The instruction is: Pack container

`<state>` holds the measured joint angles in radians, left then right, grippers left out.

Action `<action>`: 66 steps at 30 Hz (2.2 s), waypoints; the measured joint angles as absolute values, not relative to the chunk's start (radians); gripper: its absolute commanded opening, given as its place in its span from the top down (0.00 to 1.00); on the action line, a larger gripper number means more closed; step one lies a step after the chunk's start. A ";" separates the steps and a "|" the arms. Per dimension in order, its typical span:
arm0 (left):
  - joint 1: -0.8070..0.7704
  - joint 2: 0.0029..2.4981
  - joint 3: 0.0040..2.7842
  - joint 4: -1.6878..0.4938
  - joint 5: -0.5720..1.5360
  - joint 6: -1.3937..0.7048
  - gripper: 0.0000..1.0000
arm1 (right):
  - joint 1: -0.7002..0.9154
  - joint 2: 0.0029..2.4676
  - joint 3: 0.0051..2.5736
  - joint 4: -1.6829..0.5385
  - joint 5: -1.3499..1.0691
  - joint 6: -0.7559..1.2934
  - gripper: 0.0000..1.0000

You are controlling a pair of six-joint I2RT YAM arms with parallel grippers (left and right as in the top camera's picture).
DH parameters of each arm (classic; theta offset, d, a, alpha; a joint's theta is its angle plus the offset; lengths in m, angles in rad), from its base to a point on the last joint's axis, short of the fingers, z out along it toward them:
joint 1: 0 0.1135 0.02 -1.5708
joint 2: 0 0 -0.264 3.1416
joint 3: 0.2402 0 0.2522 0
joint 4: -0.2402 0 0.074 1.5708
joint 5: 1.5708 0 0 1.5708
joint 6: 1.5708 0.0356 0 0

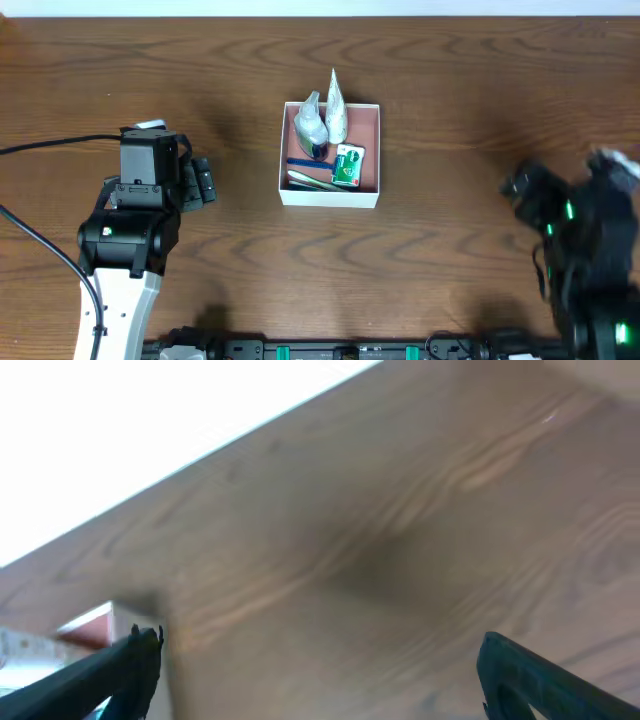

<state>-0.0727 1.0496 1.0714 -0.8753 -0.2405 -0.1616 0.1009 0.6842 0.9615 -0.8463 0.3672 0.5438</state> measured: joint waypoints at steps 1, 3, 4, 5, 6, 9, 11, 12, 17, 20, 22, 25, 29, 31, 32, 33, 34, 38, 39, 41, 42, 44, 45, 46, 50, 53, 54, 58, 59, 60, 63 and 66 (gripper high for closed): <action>-0.073 1.050 1.071 -0.876 -0.240 -0.162 0.02 | 0.101 0.621 0.918 -0.835 0.384 0.537 0.01; -0.073 1.050 1.071 -0.876 -0.241 -0.162 0.02 | 0.101 0.530 0.857 -0.832 0.402 0.529 0.01; -0.073 1.050 1.071 -0.875 -0.241 -0.162 0.02 | 0.101 0.490 0.829 -0.833 0.409 0.527 0.01; -0.073 1.050 1.071 -0.876 -0.241 -0.162 0.02 | 0.101 0.452 0.803 -0.832 0.413 0.525 0.01; -0.073 1.050 1.071 -0.875 -0.241 -0.162 0.02 | 0.101 0.401 0.768 -0.832 0.420 0.522 0.01; -0.073 1.050 1.071 -0.876 -0.240 -0.162 0.02 | 0.101 0.286 0.675 -0.827 0.432 0.517 0.01; -0.073 1.051 1.071 -0.875 -0.241 -0.162 0.02 | 0.101 0.213 0.599 -0.823 0.442 0.514 0.01; -0.073 1.051 1.071 -0.876 -0.241 -0.162 0.02 | 0.101 0.188 0.567 -0.824 0.443 0.514 0.01; -0.073 1.052 1.071 -0.875 -0.241 -0.162 0.02 | 0.101 0.075 0.369 -0.784 0.447 0.514 0.01; -0.073 1.052 1.071 -0.876 -0.241 -0.162 0.02 | 0.101 0.047 0.279 -0.736 0.447 0.521 0.01; -0.073 1.052 1.071 -0.875 -0.241 -0.162 0.02 | 0.101 0.041 0.226 -0.696 0.447 0.540 0.01; -0.073 1.052 1.071 -0.876 -0.241 -0.162 0.02 | 0.101 0.041 0.176 -0.649 0.446 0.572 0.01; -0.073 1.052 1.071 -0.876 -0.241 -0.162 0.02 | 0.101 0.040 0.168 -0.609 0.446 0.595 0.01; -0.073 1.051 1.071 -0.876 -0.241 -0.162 0.02 | 0.101 0.040 0.168 -0.608 0.447 0.600 0.01; -0.073 1.052 1.071 -0.876 -0.241 -0.162 0.02 | 0.101 0.040 0.168 -0.608 0.446 0.602 0.01; -0.073 1.052 1.071 -0.876 -0.241 -0.162 0.02 | 0.101 0.040 0.168 -0.608 0.446 0.603 0.01; -0.073 1.052 1.071 -0.876 -0.241 -0.162 0.02 | 0.101 0.040 0.168 -0.608 0.446 0.604 0.01; -0.073 1.052 1.071 -0.876 -0.241 -0.162 0.02 | 0.101 0.040 0.168 -0.608 0.446 0.610 0.01; -0.073 1.052 1.071 -0.876 -0.241 -0.162 0.02 | 0.101 0.040 0.168 -0.608 0.446 0.611 0.01; -0.073 1.052 1.071 -0.876 -0.241 -0.162 0.02 | 0.101 0.040 0.168 -0.608 0.446 0.611 0.01; -0.073 1.052 1.071 -0.876 -0.241 -0.162 0.02 | 0.101 0.040 0.168 -0.608 0.446 0.611 0.01; -0.073 1.052 1.071 -0.876 -0.241 -0.162 0.02 | 0.101 0.040 0.168 -0.608 0.446 0.611 0.01; -0.073 1.052 1.071 -0.876 -0.241 -0.162 0.02 | 0.101 0.040 0.168 -0.608 0.446 0.611 0.01; -0.073 1.052 1.071 -0.876 -0.241 -0.162 0.02 | 0.101 0.040 0.168 -0.608 0.446 0.611 0.01; -0.073 1.052 1.071 -0.876 -0.241 -0.162 0.02 | 0.101 0.040 0.168 -0.608 0.446 0.614 0.01; -0.073 1.051 1.071 -0.876 -0.241 -0.162 0.02 | 0.101 0.040 0.168 -0.608 0.446 0.614 0.01; -0.073 1.051 1.071 -0.876 -0.241 -0.162 0.02 | 0.101 0.040 0.168 -0.608 0.446 0.615 0.01; -0.074 1.015 1.056 -0.874 -0.241 -0.161 0.02 | 0.101 0.040 0.168 -0.608 0.446 0.616 0.01; -0.075 0.989 1.042 -0.876 -0.241 -0.160 0.02 | 0.101 0.040 0.168 -0.608 0.446 0.617 0.01; -0.075 0.962 1.028 -0.875 -0.241 -0.156 0.02 | 0.101 0.039 0.168 -0.608 0.446 0.617 0.01; -0.068 0.831 0.945 -0.844 -0.241 -0.141 0.02 | 0.101 0.039 0.167 -0.608 0.446 0.617 0.01; -0.061 0.676 0.822 -0.772 -0.237 -0.131 0.02 | 0.101 0.039 0.167 -0.608 0.447 0.617 0.01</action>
